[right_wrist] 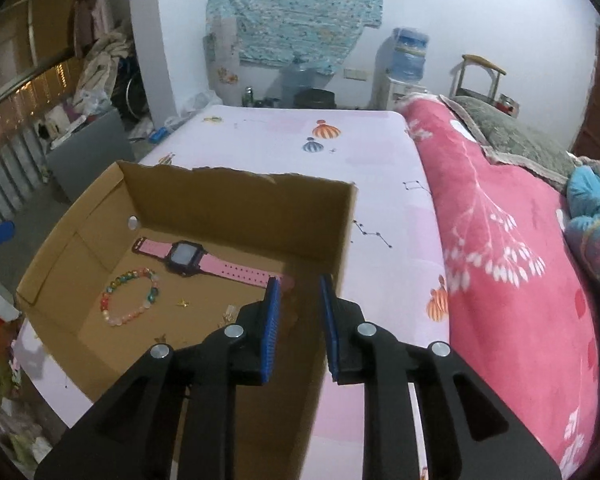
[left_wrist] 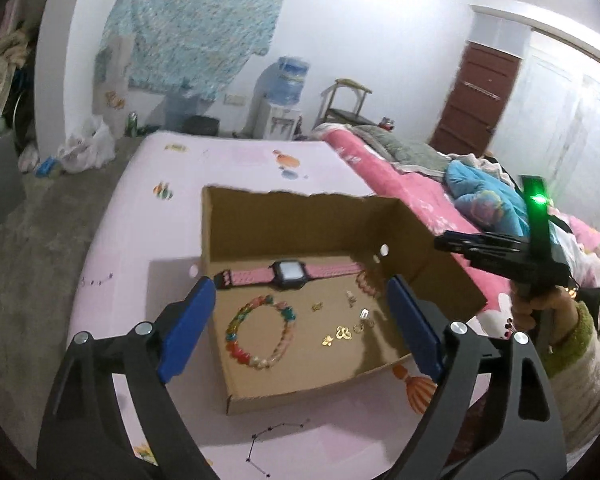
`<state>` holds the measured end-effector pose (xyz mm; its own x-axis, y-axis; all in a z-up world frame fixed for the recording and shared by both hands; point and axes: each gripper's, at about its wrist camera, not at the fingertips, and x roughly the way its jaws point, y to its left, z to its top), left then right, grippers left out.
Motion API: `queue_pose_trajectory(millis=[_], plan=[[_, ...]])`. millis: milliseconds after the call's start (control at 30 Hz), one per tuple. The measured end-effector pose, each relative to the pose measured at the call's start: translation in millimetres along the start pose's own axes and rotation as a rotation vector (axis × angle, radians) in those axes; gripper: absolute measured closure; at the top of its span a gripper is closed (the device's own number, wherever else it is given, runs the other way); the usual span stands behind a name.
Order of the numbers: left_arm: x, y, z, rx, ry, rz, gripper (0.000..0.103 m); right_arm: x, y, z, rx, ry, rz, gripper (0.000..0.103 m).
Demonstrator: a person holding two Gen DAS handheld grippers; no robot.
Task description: Organize jewelry
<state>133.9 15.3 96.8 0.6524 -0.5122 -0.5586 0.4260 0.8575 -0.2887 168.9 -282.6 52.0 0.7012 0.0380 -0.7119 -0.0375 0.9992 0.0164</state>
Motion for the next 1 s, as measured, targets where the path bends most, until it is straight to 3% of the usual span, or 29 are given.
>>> queue_pose_trajectory(millis=[33, 100, 200, 333, 467, 667, 833, 1000], plan=[[0, 4, -2, -0.012, 0.005, 0.001, 0.019, -6, -4, -4, 0.022, -0.01, -0.007, 0.081], [5, 12, -6, -0.042, 0.024, 0.001, 0.019, -15, -14, -10, 0.077, -0.026, -0.01, 0.068], [16, 22, -14, -0.1, 0.056, -0.012, 0.019, -23, -32, -21, 0.196, -0.03, 0.03, 0.063], [39, 40, -26, -0.23, 0.139, -0.078, 0.019, -8, -55, -49, 0.394, 0.065, 0.19, 0.062], [52, 53, -34, -0.334, 0.178, -0.125, 0.018, 9, -50, -64, 0.451, 0.151, 0.333, 0.06], [52, 57, -36, -0.375, 0.178, -0.152, 0.018, 5, -23, -58, 0.352, 0.156, 0.229, 0.058], [48, 48, -38, -0.341, 0.187, -0.114, 0.018, -1, -17, -64, 0.358, 0.167, 0.214, 0.058], [37, 44, -47, -0.35, 0.2, -0.129, 0.017, -13, -20, -77, 0.379, 0.178, 0.2, 0.058]])
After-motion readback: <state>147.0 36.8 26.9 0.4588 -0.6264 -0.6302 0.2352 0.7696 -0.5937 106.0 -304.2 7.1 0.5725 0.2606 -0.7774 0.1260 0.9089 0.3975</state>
